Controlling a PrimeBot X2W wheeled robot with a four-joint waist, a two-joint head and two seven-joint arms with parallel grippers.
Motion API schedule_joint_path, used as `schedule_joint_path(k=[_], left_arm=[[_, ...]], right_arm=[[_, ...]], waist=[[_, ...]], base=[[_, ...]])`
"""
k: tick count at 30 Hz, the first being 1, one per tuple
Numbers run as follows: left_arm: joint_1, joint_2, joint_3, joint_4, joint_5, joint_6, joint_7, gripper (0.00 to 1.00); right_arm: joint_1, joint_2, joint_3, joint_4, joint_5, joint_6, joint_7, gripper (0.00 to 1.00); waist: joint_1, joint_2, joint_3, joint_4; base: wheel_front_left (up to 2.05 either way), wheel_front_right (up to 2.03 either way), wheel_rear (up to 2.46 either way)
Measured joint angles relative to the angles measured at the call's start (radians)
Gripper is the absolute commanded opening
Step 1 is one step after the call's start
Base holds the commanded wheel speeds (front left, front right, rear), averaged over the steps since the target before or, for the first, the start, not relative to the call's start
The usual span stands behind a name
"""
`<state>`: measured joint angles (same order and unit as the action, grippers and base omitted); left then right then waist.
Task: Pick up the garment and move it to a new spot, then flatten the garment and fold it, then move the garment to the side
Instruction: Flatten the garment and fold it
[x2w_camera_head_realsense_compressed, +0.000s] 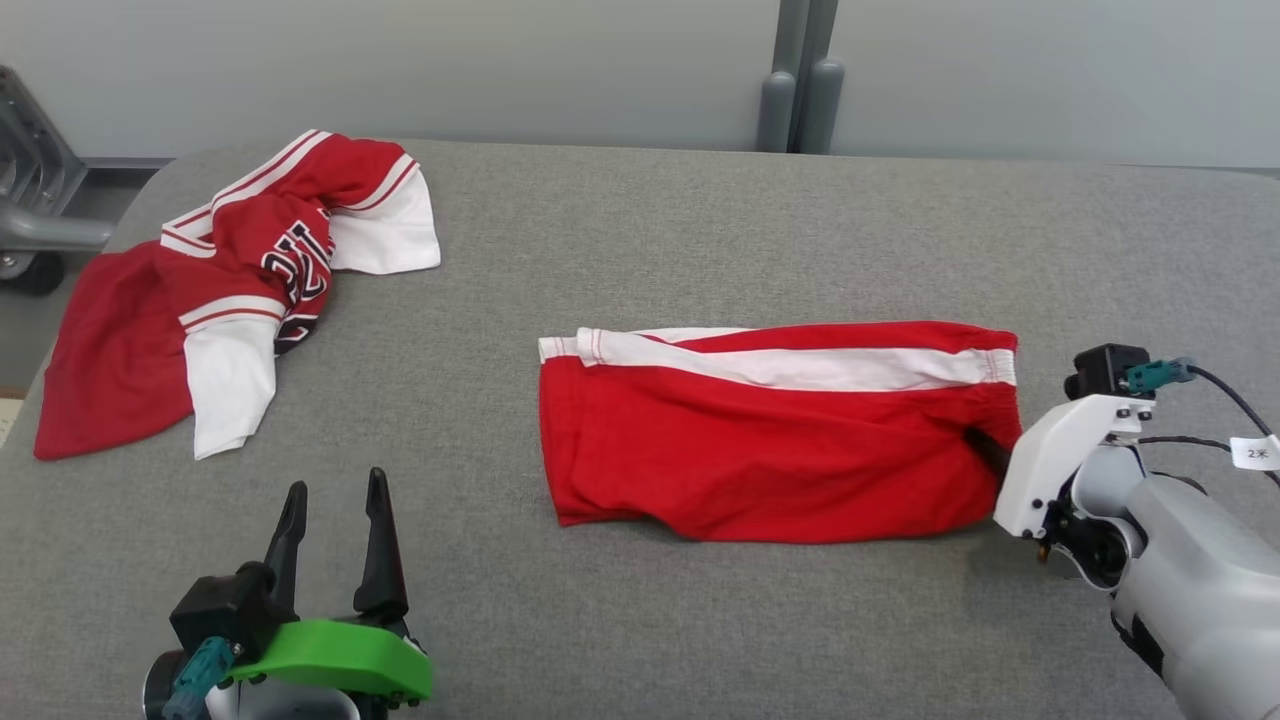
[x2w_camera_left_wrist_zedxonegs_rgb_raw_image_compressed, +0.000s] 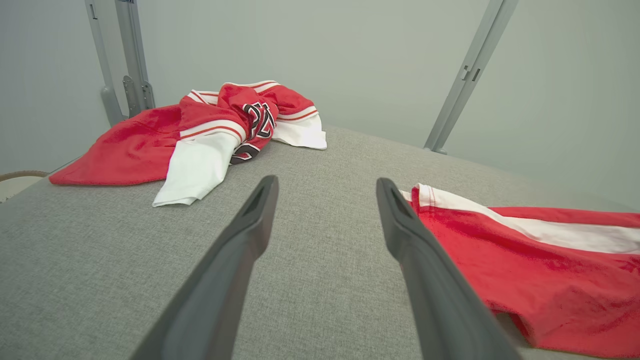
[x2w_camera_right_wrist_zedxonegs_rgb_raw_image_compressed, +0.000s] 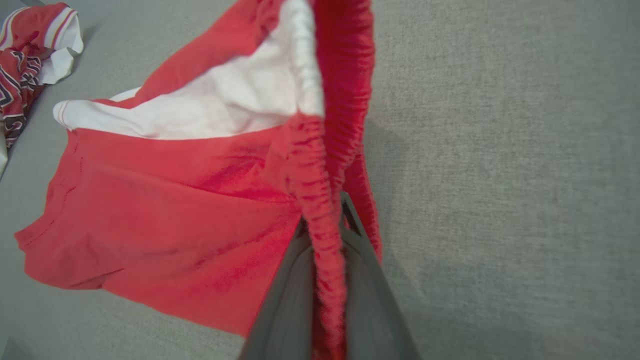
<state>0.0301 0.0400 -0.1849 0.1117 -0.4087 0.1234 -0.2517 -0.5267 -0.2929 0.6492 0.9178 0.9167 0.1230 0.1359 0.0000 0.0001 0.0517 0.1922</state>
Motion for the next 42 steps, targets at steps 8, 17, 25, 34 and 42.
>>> schedule_joint_path(k=[8,17,25,34,42], left_arm=[[0.016,0.000,-0.001,-0.015,0.000,0.000,0.000,1.00],[0.016,0.001,-0.018,-0.018,0.000,0.000,0.000,1.00],[0.016,0.001,-0.048,-0.011,-0.003,0.000,0.000,1.00],[0.016,0.003,-0.075,0.004,-0.020,0.000,0.000,1.00],[0.015,0.004,-0.123,0.008,-0.055,0.000,0.000,1.00]], right_arm=[[-0.003,-0.088,-0.007,0.011,0.011,0.000,0.046,0.00],[-0.019,-0.026,0.021,-0.125,0.088,0.000,0.121,0.00],[-0.046,0.016,0.087,-0.294,0.139,0.000,0.196,0.00],[-0.087,0.048,0.137,-0.316,0.150,0.000,0.264,0.00],[-0.105,0.092,0.170,-0.265,0.124,-0.002,0.307,0.00]], waist=[[0.0000,0.0000,0.001,-0.061],[0.0000,0.0000,0.001,-0.102],[0.0000,0.0000,-0.015,-0.100],[0.0000,0.0000,-0.036,-0.067],[0.0000,0.0000,-0.050,-0.006]], base=[[0.00,0.00,0.00],[0.00,0.00,0.00],[0.00,0.00,0.00],[0.00,0.00,0.00],[0.00,0.00,0.00]])
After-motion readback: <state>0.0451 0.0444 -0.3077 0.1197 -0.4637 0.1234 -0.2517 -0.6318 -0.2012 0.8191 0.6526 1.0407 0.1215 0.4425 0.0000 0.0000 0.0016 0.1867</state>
